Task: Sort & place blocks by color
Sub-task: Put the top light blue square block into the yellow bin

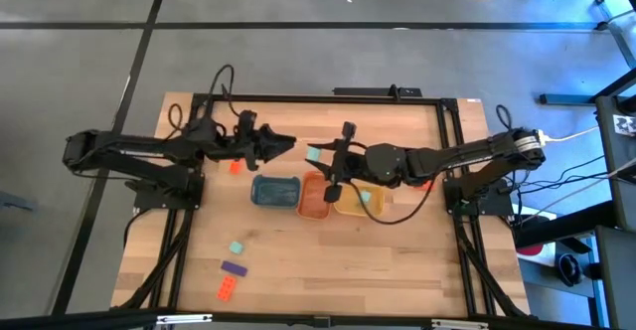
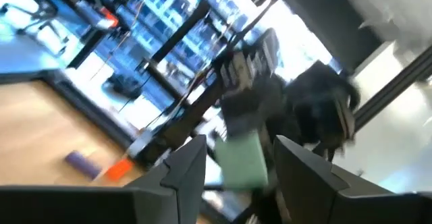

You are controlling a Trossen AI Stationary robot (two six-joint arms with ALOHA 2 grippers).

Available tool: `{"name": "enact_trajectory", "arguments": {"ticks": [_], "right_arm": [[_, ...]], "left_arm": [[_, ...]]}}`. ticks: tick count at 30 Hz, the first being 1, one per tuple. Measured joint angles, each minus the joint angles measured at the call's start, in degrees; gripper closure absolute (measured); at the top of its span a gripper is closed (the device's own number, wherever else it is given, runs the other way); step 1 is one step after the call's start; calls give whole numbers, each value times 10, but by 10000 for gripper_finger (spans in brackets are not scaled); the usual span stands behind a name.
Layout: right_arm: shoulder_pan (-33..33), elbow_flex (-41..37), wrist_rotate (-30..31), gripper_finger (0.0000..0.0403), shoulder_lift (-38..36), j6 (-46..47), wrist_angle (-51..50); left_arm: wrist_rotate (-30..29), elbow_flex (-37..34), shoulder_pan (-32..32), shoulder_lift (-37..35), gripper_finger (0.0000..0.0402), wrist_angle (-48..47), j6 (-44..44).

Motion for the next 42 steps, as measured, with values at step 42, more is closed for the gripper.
{"name": "enact_trajectory", "arguments": {"ticks": [42], "right_arm": [[-1,-220,-185,264,-219,359,10]], "left_arm": [[-163,0,-138,-180,237,-281,408]]}}
